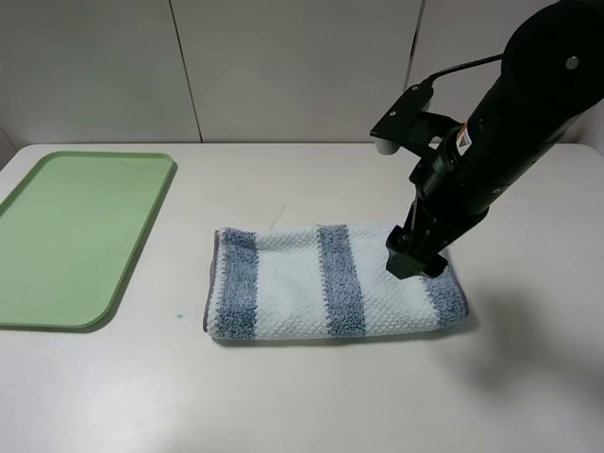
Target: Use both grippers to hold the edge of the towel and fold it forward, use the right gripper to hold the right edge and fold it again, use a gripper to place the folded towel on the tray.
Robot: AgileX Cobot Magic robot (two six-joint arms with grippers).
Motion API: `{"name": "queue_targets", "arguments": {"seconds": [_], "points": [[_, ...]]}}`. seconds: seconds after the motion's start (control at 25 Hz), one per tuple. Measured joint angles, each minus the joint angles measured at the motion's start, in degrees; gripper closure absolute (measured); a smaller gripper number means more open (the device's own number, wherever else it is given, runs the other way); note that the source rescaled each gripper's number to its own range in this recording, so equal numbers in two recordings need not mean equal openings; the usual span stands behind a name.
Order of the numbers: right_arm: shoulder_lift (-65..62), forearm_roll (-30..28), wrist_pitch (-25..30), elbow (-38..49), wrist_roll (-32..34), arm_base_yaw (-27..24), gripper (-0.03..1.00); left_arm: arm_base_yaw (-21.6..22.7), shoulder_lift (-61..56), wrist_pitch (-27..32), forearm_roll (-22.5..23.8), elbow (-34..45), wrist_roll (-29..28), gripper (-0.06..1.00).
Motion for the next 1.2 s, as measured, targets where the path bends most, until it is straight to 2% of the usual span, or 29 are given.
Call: {"name": "queue_targets", "arguments": {"seconds": [0.28,0.4,0.64,0.96,1.08,1.2], "points": [[0.0,0.0,-0.6,0.0,0.0,0.0,-0.03,0.0,-16.6,-0.4,-1.7,12.0,-0.3,-0.05],[0.0,0.3,-0.6,0.0,0.0,0.0,-0.03,0.0,-20.7,2.1,-2.1,14.9,-2.2,-0.05],[0.0,0.9,-0.7,0.0,0.0,0.0,-0.03,0.0,-22.7,3.3,1.1,16.1,-8.5,-0.05],[0.0,2.0,-0.7,0.0,0.0,0.0,-0.03,0.2,-22.7,3.3,1.4,16.1,-9.4,-0.05],[0.0,3.0,-0.7,0.0,2.2,0.0,-0.03,2.6,-22.7,3.3,1.4,16.1,-9.4,-0.05],[0.0,3.0,-0.7,0.0,8.3,0.0,-0.03,7.8,-22.7,3.3,1.4,16.1,-9.4,-0.05]]}}
